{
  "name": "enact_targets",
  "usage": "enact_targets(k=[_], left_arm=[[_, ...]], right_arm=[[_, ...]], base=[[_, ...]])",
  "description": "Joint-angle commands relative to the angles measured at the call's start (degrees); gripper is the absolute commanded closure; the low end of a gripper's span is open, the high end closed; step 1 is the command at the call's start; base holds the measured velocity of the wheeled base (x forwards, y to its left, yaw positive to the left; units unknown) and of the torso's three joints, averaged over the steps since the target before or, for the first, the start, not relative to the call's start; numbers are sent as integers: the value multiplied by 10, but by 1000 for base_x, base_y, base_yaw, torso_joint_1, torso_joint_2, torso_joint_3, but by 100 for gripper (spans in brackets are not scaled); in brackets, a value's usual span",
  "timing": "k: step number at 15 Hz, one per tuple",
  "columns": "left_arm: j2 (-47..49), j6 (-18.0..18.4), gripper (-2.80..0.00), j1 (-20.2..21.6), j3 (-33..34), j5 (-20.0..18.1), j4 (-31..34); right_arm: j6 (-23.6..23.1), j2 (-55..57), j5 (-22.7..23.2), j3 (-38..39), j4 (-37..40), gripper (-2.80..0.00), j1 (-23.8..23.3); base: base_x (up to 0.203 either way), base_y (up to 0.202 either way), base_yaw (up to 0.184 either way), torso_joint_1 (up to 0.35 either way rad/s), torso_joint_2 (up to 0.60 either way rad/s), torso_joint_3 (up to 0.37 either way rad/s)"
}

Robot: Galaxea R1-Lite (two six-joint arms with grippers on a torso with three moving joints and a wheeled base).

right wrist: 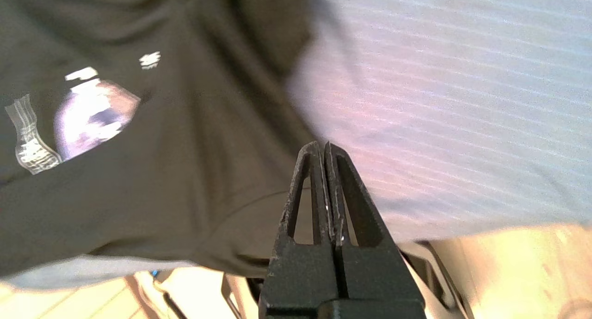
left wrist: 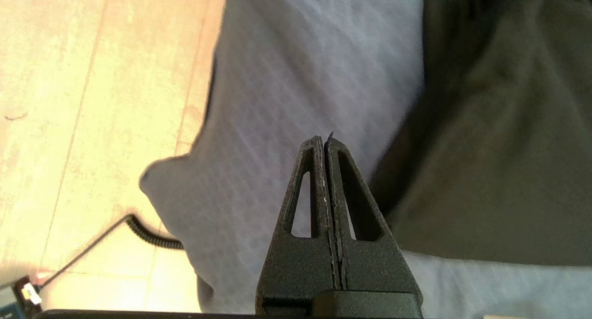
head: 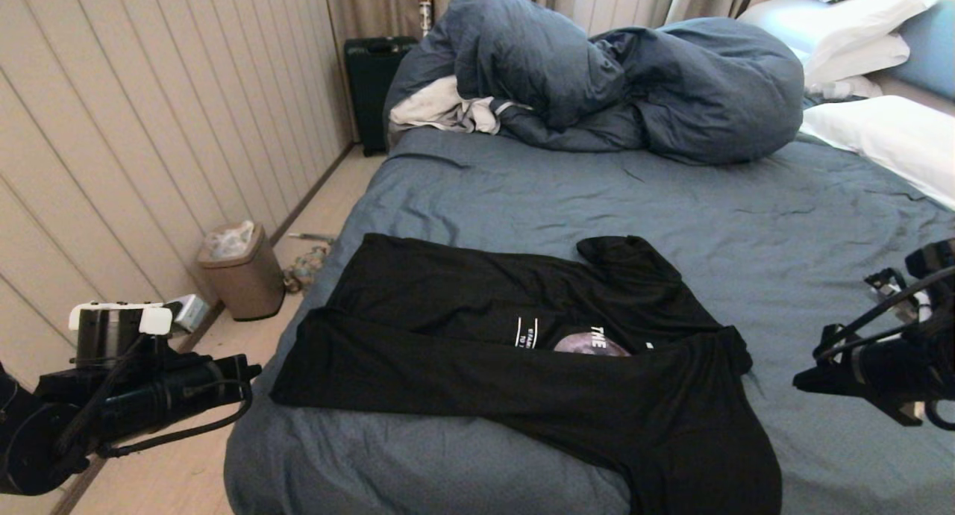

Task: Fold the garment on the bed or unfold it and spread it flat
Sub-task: Fold the black T-shirt

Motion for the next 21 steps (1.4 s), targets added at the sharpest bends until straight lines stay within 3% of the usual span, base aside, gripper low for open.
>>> enact_targets(k=[1, 2, 3, 6, 12, 21], left_arm=[[-27, 1, 0, -2, 6, -1, -1], [-40, 3, -205, -2, 12, -1, 1], [-43, 8, -280, -2, 18, -1, 3], [-45, 9, -280, -12, 28, -2, 18], [-28, 3, -280, -106, 61, -3, 15], [-10, -4, -280, -80, 12, -2, 18]], right_arm=[[1, 5, -10, -6, 4, 0, 3], [1, 4, -19, -7, 4, 0, 12], [1, 8, -30, -10, 4, 0, 16], [0, 11, -39, -18, 5, 0, 18], [1, 14, -39, -26, 10, 0, 31], [1, 20, -47, -40, 10, 0, 53]], base=[[0, 0, 0, 0, 0, 0], [0, 0, 0, 0, 0, 0], [0, 0, 0, 0, 0, 0], [0, 0, 0, 0, 0, 0], [0, 0, 0, 0, 0, 0], [0, 0, 0, 0, 0, 0]])
